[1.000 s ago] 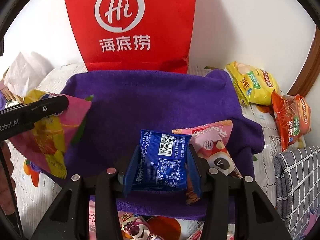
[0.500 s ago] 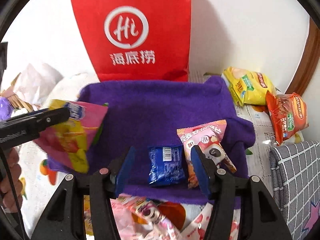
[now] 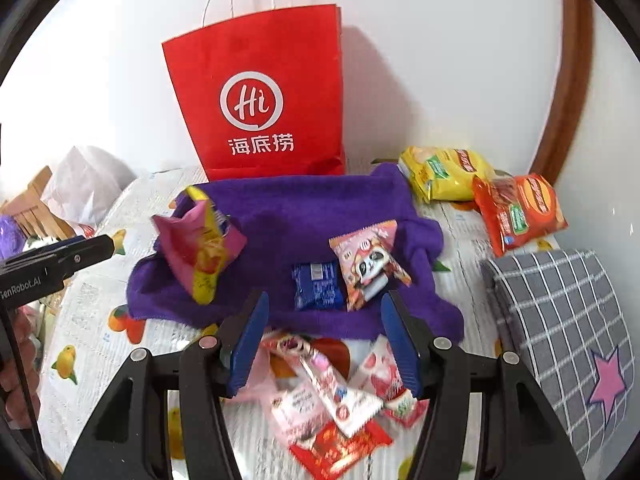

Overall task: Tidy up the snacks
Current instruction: 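Open both grippers to drop the blue packet and pink-yellow bag on the towel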

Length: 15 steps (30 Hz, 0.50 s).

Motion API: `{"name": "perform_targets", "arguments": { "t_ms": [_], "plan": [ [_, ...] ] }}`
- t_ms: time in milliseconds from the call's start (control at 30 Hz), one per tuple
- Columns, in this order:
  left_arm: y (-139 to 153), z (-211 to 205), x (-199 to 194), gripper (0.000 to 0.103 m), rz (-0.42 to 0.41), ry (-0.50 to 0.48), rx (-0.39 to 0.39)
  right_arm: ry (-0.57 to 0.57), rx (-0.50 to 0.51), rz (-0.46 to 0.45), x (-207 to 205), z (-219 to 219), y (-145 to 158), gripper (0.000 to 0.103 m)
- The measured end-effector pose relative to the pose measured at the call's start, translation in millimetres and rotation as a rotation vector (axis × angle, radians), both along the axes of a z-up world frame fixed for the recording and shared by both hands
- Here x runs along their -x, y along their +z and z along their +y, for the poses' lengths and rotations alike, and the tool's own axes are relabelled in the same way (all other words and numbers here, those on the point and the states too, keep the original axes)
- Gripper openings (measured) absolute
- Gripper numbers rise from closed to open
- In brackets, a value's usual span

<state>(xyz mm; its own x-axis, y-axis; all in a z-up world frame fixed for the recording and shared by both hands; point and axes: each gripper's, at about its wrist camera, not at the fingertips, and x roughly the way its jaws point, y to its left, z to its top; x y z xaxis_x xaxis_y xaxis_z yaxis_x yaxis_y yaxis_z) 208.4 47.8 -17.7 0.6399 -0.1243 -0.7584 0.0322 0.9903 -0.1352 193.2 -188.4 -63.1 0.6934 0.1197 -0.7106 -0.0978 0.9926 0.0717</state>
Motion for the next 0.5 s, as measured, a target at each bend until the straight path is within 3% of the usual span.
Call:
{"name": "perform_targets", "arguments": {
  "t_ms": [300, 500],
  "plan": [
    [9, -7, 39, 0.062, -0.025, -0.009, 0.012, -0.003, -0.033, 0.005, 39, -14, 2, 0.058],
    [-3, -22, 53, 0.062, -0.007, -0.026, 0.024, -0.014, -0.050, 0.001, 58, -33, -5, 0.058]
  ]
}}
